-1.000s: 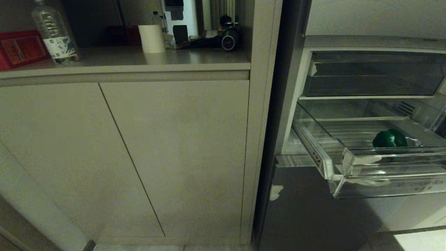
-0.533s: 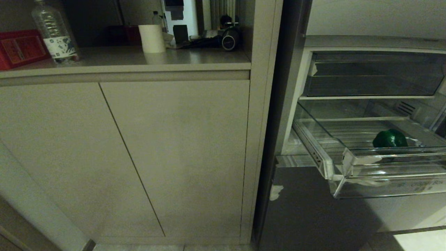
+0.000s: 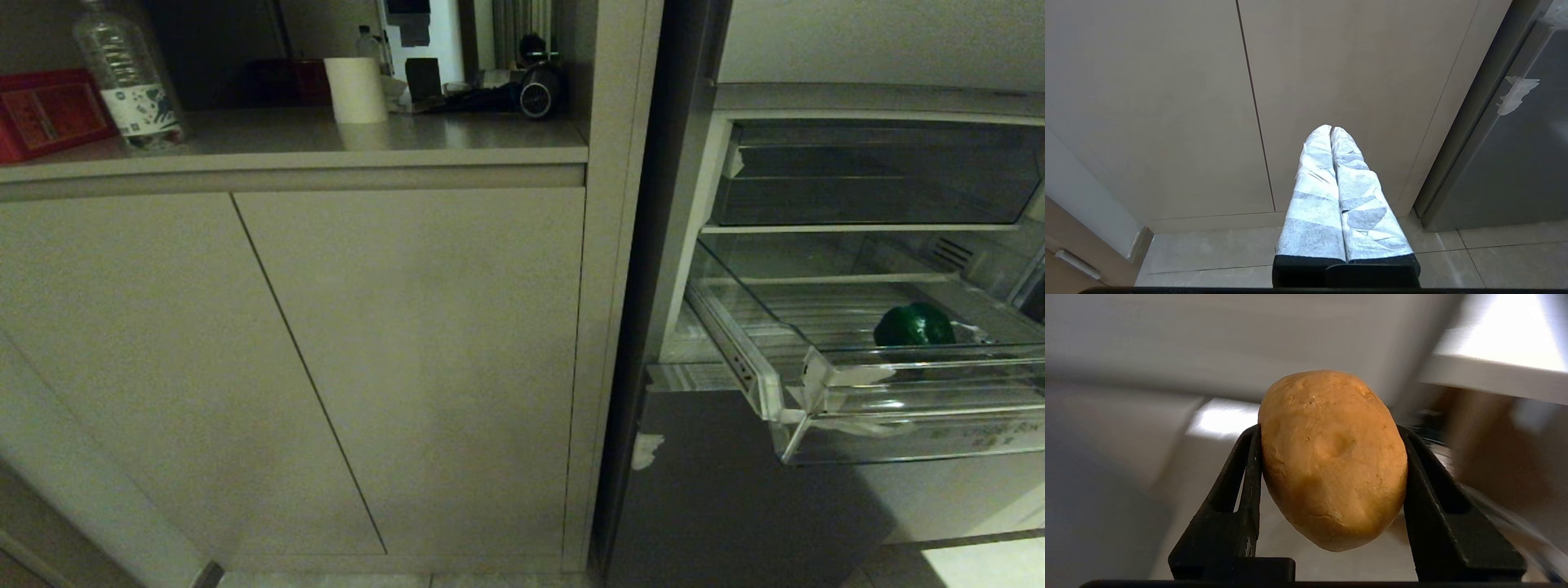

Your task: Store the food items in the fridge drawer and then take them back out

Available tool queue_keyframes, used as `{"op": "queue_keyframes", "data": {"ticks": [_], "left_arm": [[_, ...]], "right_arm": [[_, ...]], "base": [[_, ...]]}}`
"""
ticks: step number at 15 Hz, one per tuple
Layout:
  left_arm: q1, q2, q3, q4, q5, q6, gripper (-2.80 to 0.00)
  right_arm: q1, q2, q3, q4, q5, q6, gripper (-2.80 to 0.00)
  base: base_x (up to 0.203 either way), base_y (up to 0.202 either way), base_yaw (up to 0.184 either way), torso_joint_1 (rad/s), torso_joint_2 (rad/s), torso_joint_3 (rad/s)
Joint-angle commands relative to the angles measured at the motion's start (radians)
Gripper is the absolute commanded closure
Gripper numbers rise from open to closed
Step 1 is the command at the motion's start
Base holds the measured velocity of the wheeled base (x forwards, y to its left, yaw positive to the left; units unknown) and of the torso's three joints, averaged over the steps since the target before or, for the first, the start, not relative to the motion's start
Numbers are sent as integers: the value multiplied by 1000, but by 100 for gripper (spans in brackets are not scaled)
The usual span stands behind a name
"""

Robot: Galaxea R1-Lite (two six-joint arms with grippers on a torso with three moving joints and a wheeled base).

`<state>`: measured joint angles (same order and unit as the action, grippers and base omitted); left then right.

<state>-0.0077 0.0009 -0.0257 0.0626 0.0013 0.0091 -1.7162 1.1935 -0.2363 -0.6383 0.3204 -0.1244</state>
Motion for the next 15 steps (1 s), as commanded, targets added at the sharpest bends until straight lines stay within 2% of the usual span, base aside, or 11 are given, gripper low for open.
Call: {"op": "queue_keyframes", "data": {"ticks": [1, 4, 6, 7, 9, 10, 11, 13, 15], "left_arm": [[0, 1, 1, 0, 0, 0, 0], [0, 1, 0, 0, 0, 0, 0], [0, 1, 1, 0, 0, 0, 0], [0, 1, 0, 0, 0, 0, 0], [0, 1, 0, 0, 0, 0, 0], [0, 1, 1, 0, 0, 0, 0], [0, 1, 0, 0, 0, 0, 0], [0, 1, 0, 0, 0, 0, 0], [0, 1, 0, 0, 0, 0, 0]], "right_arm": [[175, -36, 52, -7, 3, 1, 0], [421, -21, 56, -22, 0, 29, 0], [594, -20, 55, -94, -52, 83, 0], [695, -22, 46, -143, -147, 114, 0], [851, -32, -12, -232, -397, 158, 0], [883, -39, -68, -257, -466, 170, 0], [886, -47, -110, -268, -497, 177, 0], [894, -55, -164, -268, -506, 177, 0], [977, -36, -216, -256, -503, 180, 0]], "base": [[0, 0, 0, 0, 0, 0], [0, 0, 0, 0, 0, 0], [0, 0, 0, 0, 0, 0], [0, 0, 0, 0, 0, 0], [0, 0, 0, 0, 0, 0], [0, 0, 0, 0, 0, 0], [0, 0, 0, 0, 0, 0], [0, 0, 0, 0, 0, 0], [0, 0, 0, 0, 0, 0]]}}
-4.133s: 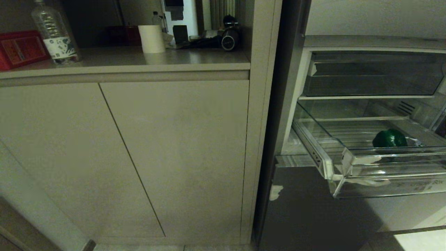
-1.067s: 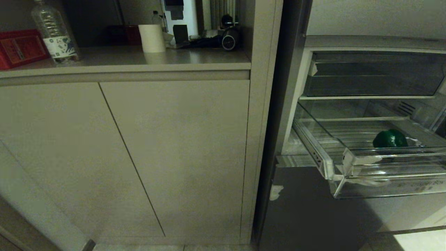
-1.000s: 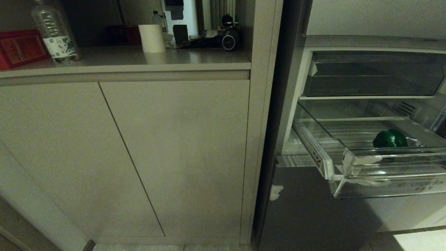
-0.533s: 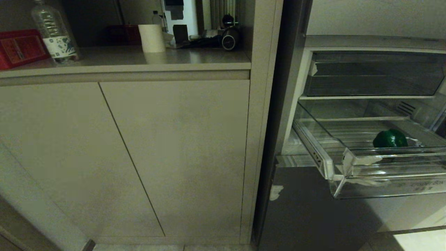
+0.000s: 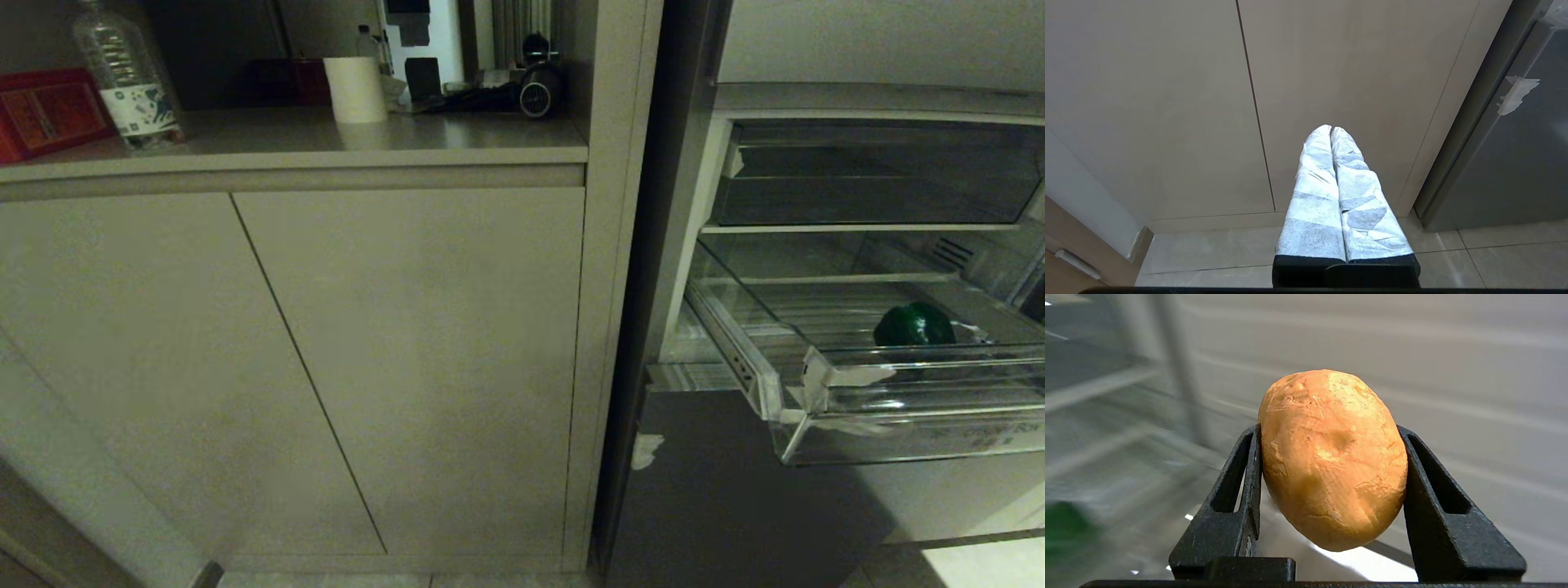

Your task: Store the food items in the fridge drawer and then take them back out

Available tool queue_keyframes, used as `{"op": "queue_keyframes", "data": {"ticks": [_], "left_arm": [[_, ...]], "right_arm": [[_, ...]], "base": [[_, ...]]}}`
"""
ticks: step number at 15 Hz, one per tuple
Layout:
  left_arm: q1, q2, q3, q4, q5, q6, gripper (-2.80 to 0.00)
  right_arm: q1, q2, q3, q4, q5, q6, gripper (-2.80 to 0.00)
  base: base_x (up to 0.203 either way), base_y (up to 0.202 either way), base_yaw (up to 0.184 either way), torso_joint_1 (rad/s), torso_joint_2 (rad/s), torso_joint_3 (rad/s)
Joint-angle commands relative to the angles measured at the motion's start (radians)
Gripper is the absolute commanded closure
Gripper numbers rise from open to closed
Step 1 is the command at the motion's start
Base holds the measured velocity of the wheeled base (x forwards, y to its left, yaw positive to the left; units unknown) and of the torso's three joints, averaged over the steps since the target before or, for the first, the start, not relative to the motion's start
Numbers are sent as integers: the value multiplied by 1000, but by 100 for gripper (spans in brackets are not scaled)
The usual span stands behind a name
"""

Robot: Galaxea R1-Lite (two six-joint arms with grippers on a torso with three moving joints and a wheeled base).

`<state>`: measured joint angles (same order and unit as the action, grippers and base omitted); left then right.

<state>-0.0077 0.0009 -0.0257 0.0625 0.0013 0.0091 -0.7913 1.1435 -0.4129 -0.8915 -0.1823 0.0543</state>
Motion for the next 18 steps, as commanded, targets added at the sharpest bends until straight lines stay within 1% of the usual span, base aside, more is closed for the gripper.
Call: {"op": "queue_keyframes", "data": {"ticks": [1, 2, 4, 8, 10, 13, 15, 16, 17, 18], "left_arm": [[0, 1, 0, 0, 0, 0, 0], [0, 1, 1, 0, 0, 0, 0], [0, 1, 1, 0, 0, 0, 0], [0, 1, 0, 0, 0, 0, 0], [0, 1, 1, 0, 0, 0, 0], [0, 1, 0, 0, 0, 0, 0], [0, 1, 0, 0, 0, 0, 0], [0, 1, 1, 0, 0, 0, 0], [0, 1, 0, 0, 0, 0, 0], [0, 1, 0, 0, 0, 0, 0]], "right_arm": [[117, 35, -65, 0, -1, 3, 0], [200, 63, -94, 1, -2, 4, 0], [309, 147, -151, 2, -3, 6, 0], [433, 339, -257, 1, -3, 39, 0], [450, 430, -312, -1, -3, 48, 0], [474, 534, -449, 2, -5, 50, 0], [483, 584, -510, 33, -8, 41, 0], [484, 600, -532, 62, -9, 39, -83], [486, 611, -547, 77, -7, 39, -280], [487, 621, -552, 92, -6, 40, -280]], "base": [[0, 0, 0, 0, 0, 0], [0, 0, 0, 0, 0, 0], [0, 0, 0, 0, 0, 0], [0, 0, 0, 0, 0, 0], [0, 0, 0, 0, 0, 0], [0, 0, 0, 0, 0, 0], [0, 0, 0, 0, 0, 0], [0, 0, 0, 0, 0, 0], [0, 0, 0, 0, 0, 0], [0, 0, 0, 0, 0, 0]]}}
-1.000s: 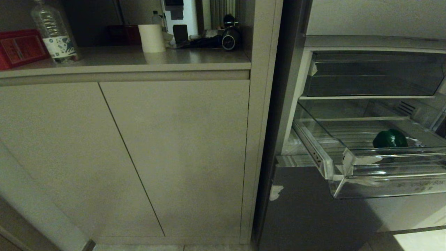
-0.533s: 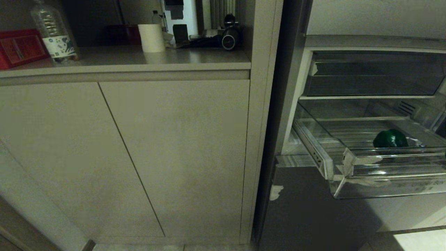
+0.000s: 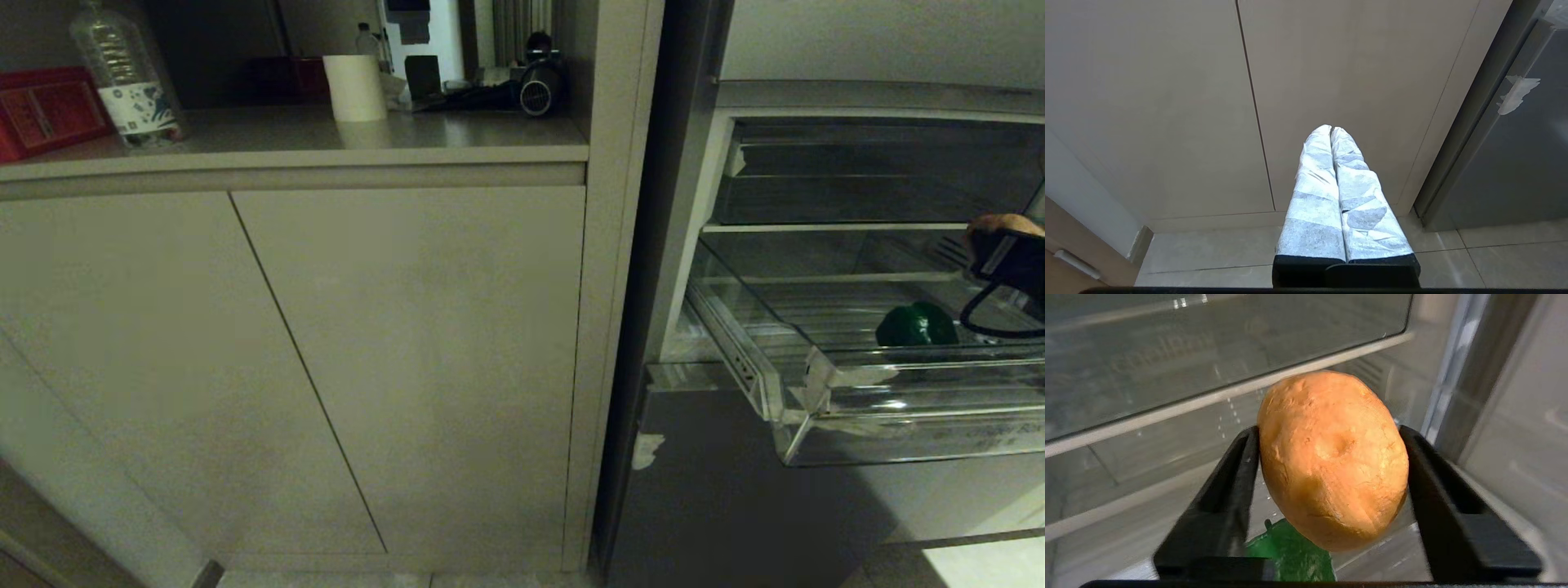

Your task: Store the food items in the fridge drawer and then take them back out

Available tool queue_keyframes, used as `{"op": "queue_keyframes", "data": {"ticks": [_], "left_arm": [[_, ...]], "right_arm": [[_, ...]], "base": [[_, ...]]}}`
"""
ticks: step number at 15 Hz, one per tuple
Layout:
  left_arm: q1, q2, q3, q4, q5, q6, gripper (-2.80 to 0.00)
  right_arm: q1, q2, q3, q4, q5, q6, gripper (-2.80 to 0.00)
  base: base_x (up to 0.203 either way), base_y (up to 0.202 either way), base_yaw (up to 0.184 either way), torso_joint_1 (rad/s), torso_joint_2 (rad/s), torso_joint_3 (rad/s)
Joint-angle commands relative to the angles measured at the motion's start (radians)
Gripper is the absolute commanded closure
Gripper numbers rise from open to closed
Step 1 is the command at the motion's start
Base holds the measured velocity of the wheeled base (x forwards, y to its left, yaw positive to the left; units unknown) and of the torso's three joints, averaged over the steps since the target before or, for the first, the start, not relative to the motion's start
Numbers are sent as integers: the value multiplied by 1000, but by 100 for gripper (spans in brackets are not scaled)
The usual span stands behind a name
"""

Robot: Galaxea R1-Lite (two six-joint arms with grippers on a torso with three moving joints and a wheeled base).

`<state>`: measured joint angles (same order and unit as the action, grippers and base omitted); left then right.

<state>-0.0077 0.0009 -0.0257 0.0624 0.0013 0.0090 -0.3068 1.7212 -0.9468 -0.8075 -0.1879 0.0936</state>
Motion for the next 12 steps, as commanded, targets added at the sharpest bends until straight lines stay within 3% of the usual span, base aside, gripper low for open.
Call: {"op": "queue_keyframes", "data": {"ticks": [1, 7, 12], "left_arm": [[0, 1, 0, 1, 0, 0, 0], [0, 1, 1, 1, 0, 0, 0], [0, 1, 1, 1, 0, 0, 0]], "right_arm": [[2, 46, -18, 14, -1, 1, -280], [2, 50, -49, 18, -4, 5, -280], [2, -180, 12, 146, 1, 20, -280]], "base": [[0, 0, 0, 0, 0, 0], [0, 0, 0, 0, 0, 0], [0, 0, 0, 0, 0, 0]]}}
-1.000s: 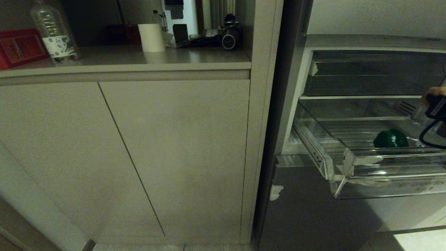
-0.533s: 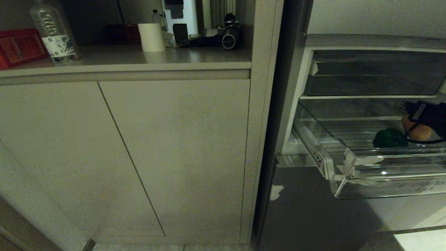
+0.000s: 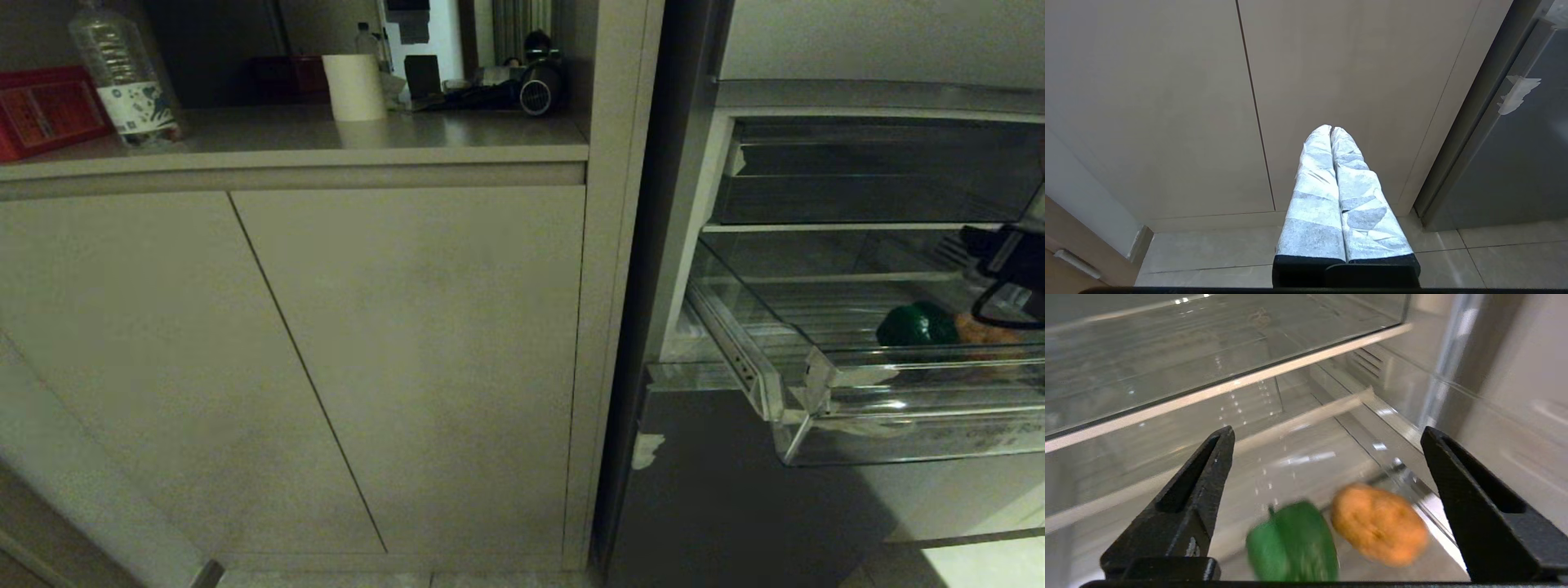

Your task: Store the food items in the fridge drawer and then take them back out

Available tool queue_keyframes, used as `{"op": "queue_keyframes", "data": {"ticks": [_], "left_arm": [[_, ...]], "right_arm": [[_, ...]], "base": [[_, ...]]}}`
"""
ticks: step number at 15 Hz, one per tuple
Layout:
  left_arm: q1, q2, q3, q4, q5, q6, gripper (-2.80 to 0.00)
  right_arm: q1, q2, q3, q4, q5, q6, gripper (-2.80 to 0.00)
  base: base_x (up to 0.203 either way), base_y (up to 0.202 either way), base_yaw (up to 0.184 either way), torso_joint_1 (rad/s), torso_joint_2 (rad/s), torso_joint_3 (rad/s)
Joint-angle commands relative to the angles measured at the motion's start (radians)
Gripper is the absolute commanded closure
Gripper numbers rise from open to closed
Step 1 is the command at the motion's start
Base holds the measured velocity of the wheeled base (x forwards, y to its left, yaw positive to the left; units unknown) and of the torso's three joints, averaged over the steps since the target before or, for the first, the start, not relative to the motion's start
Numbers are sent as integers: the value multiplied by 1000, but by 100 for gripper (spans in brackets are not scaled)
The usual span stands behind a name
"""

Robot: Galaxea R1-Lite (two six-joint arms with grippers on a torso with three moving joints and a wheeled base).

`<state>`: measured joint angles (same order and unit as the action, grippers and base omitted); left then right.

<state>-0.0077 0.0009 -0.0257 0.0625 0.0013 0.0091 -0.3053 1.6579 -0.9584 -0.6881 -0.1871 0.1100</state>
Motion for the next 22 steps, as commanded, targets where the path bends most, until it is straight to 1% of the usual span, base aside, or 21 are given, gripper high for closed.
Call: {"op": "queue_keyframes", "data": {"ticks": [1, 2, 6, 7, 9, 11, 12, 13, 14, 15, 17, 19, 22], "left_arm": [[0, 1, 0, 0, 0, 0, 0], [0, 1, 0, 0, 0, 0, 0], [0, 1, 0, 0, 0, 0, 0], [0, 1, 0, 0, 0, 0, 0], [0, 1, 0, 0, 0, 0, 0], [0, 1, 0, 0, 0, 0, 0], [0, 1, 0, 0, 0, 0, 0], [0, 1, 0, 0, 0, 0, 0], [0, 1, 0, 0, 0, 0, 0], [0, 1, 0, 0, 0, 0, 0], [0, 1, 0, 0, 0, 0, 0], [0, 1, 0, 0, 0, 0, 0], [0, 1, 1, 0, 0, 0, 0]], "right_arm": [[0, -171, 54, 53, 1, 8, -82], [0, -218, 88, 69, 2, 10, 0], [-4, -362, 245, 82, -9, 26, 0], [-7, -390, 280, 85, -35, 34, 0], [-15, -468, 375, 108, -154, 87, 0], [-23, -561, 441, 193, -208, 130, 0], [-30, -618, 478, 272, -234, 157, 0], [-35, -665, 528, 346, -253, 202, 0], [-37, -692, 567, 392, -258, 230, 0], [-38, -703, 602, 416, -252, 244, 0], [-37, -703, 647, 424, -206, 250, 0], [-37, -661, 653, 426, -89, 252, 0], [-36, -544, 598, 421, 10, 252, 0]], "base": [[0, 0, 0, 0, 0, 0], [0, 0, 0, 0, 0, 0], [0, 0, 0, 0, 0, 0], [0, 0, 0, 0, 0, 0], [0, 0, 0, 0, 0, 0], [0, 0, 0, 0, 0, 0], [0, 0, 0, 0, 0, 0], [0, 0, 0, 0, 0, 0], [0, 0, 0, 0, 0, 0], [0, 0, 0, 0, 0, 0], [0, 0, 0, 0, 0, 0], [0, 0, 0, 0, 0, 0], [0, 0, 0, 0, 0, 0]]}}
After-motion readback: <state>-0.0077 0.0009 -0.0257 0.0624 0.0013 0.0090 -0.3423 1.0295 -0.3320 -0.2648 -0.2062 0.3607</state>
